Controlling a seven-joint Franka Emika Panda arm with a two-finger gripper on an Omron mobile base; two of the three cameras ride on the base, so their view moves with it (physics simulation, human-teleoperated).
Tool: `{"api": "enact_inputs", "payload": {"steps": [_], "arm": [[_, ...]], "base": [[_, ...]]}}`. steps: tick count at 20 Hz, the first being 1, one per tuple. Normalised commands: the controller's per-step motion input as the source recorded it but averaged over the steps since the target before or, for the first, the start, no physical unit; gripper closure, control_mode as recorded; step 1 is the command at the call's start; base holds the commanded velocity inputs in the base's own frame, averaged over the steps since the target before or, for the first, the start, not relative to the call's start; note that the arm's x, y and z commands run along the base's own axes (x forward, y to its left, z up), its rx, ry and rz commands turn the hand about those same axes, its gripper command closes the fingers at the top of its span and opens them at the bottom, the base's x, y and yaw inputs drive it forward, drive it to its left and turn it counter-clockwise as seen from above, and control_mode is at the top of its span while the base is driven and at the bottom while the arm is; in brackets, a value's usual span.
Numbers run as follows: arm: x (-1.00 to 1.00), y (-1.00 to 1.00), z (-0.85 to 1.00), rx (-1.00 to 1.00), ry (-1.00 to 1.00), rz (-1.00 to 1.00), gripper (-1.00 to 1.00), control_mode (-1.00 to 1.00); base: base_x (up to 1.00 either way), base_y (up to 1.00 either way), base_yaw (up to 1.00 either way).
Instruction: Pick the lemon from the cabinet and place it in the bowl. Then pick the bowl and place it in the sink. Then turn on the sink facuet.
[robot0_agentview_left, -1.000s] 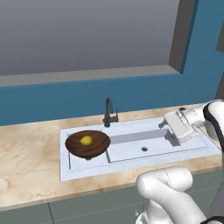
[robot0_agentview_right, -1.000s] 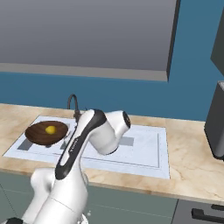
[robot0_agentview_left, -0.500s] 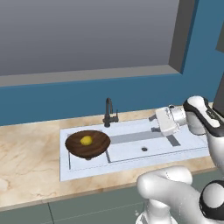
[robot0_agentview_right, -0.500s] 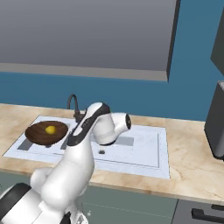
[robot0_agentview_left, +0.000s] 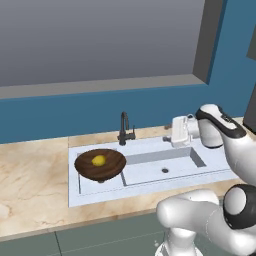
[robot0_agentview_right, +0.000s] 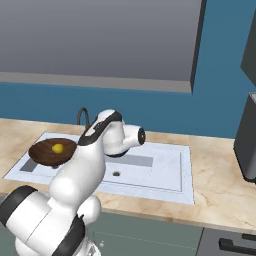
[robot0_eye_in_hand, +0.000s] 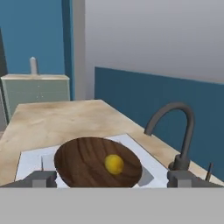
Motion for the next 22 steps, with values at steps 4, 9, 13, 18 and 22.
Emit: {"api": "enact_inputs", "payload": {"steps": [4, 9, 13, 18, 22], "arm": [[0.34, 0.1, -0.05, 0.07, 0.0, -0.07, -1.0, -1.0], [0.16, 0.14, 0.0, 0.08, 0.0, -0.03, -1.0, -1.0], [0.23, 0.13, -0.03, 0.06, 0.0, -0.05, -1.0, -1.0], [0.24, 0.26, -0.22, 0.01, 0.0, -0.07, -1.0, -1.0], [0.25, 0.16, -0.3, 0.02, 0.0, -0.07, -1.0, -1.0]], "base": [[0.0, 0.0, 0.0], [0.0, 0.0, 0.0], [0.0, 0.0, 0.0], [0.0, 0.0, 0.0], [0.0, 0.0, 0.0]]}}
